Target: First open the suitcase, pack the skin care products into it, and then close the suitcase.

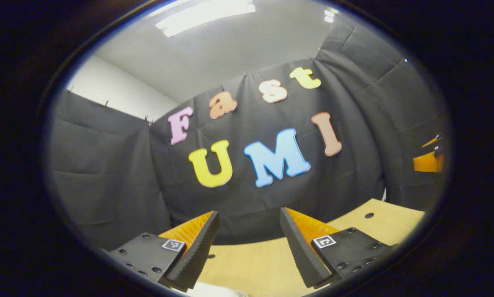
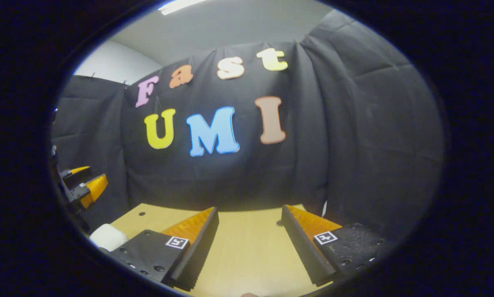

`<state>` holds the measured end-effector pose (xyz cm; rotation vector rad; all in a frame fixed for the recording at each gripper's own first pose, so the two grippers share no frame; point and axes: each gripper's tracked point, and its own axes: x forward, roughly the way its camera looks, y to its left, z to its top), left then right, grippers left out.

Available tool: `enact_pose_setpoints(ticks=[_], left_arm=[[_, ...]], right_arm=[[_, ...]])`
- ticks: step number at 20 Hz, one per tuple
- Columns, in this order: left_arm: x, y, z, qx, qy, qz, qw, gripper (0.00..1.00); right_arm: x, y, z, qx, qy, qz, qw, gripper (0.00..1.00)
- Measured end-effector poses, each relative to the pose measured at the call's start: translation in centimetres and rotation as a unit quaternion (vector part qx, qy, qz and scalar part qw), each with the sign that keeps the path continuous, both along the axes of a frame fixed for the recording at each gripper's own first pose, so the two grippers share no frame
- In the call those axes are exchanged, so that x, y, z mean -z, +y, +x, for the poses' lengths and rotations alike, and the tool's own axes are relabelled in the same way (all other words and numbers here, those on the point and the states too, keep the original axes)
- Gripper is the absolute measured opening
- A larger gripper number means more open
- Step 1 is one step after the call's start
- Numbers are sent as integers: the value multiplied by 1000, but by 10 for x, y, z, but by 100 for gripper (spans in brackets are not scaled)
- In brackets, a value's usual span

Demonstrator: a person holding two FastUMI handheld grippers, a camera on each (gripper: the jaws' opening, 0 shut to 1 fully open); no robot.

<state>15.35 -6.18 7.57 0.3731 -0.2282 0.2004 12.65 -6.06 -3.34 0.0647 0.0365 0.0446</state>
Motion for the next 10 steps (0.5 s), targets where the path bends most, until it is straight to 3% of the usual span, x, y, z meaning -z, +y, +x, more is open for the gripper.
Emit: enact_pose_setpoints(ticks=[1,3,5,6,10], left_arm=[[-9,-31,-5,19,-23,-7,1000,97],[3,-82,-15,53,-41,-64,996,96],[42,-114,-28,64,-28,-129,989,92],[57,-124,-35,64,-24,-146,987,96],[90,-144,-57,40,1,-147,988,96]], right_arm=[[-19,-11,-4,14,-48,-29,998,94],[-48,-29,-20,35,-141,-80,986,93],[-55,-29,-39,30,-192,-82,977,93],[-50,-27,-45,18,-197,-73,978,93],[8,-44,-56,-12,-137,-54,989,94]])
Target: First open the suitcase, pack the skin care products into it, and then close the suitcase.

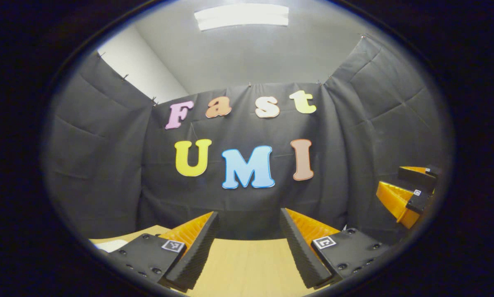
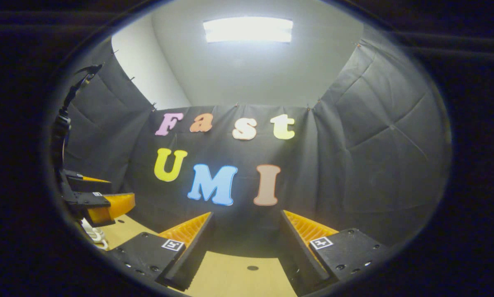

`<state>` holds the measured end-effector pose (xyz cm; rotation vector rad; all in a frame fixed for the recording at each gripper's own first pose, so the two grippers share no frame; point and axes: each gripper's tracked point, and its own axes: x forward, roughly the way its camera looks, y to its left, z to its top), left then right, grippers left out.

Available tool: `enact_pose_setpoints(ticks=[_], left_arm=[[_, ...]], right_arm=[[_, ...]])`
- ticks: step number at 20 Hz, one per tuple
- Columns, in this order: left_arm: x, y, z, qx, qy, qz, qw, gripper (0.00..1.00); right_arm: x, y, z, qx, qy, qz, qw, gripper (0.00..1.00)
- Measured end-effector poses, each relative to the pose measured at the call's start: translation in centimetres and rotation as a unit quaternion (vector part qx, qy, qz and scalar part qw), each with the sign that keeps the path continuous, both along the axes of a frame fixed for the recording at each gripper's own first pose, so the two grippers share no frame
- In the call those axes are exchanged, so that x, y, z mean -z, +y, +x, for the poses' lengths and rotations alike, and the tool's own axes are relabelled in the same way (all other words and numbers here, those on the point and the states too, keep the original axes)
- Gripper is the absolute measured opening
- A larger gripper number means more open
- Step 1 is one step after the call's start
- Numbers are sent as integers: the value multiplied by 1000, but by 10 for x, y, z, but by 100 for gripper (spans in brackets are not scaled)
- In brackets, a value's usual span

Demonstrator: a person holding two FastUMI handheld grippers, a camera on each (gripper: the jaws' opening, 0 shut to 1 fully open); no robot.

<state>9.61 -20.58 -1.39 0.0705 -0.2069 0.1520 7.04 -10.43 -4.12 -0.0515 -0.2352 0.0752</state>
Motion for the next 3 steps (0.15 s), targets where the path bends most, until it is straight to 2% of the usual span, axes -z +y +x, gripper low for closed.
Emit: enact_pose_setpoints(ticks=[3], left_arm=[[3,-5,-14,-13,-10,-33,999,97]], right_arm=[[34,-24,3,-4,24,6,1000,94]])
